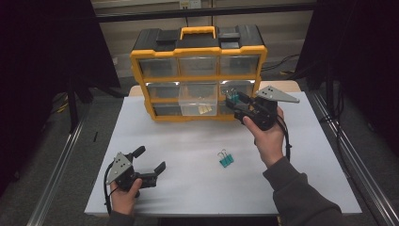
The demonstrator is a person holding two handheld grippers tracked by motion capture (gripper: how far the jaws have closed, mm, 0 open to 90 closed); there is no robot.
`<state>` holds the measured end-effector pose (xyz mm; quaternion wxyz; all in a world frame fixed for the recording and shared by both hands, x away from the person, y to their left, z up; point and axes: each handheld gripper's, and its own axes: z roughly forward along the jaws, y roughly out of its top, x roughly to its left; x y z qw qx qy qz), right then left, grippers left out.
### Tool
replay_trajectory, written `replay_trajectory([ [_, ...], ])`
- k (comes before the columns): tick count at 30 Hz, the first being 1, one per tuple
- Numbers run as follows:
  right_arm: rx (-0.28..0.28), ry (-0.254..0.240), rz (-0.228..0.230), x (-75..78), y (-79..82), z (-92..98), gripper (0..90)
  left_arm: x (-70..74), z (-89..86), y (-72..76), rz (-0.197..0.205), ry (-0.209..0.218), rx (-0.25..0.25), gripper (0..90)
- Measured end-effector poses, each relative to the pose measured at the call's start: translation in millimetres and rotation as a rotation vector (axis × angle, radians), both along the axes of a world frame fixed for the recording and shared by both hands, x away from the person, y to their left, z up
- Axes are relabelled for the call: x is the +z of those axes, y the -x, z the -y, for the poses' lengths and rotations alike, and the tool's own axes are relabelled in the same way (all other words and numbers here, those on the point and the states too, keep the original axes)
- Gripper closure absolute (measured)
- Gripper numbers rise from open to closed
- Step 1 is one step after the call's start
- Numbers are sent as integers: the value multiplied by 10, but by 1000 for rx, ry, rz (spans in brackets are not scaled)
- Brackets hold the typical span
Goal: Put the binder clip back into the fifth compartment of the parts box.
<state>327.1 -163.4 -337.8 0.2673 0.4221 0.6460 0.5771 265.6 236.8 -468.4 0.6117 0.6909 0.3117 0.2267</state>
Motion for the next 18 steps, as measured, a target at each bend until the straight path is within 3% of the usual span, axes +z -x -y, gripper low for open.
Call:
replay_trajectory([
  [7,4,9,6,79,-56,-60,503,2,-5,-2,2,5,13,16],
  [9,8,6,14,114,-93,-91,503,2,7,8,-6,24,20,16],
  [13,4,0,17,151,-144,-126,503,9,-13,10,6,0,25,16],
  [18,8,8,19,178,-236,-212,503,4,-3,10,-5,26,19,16],
])
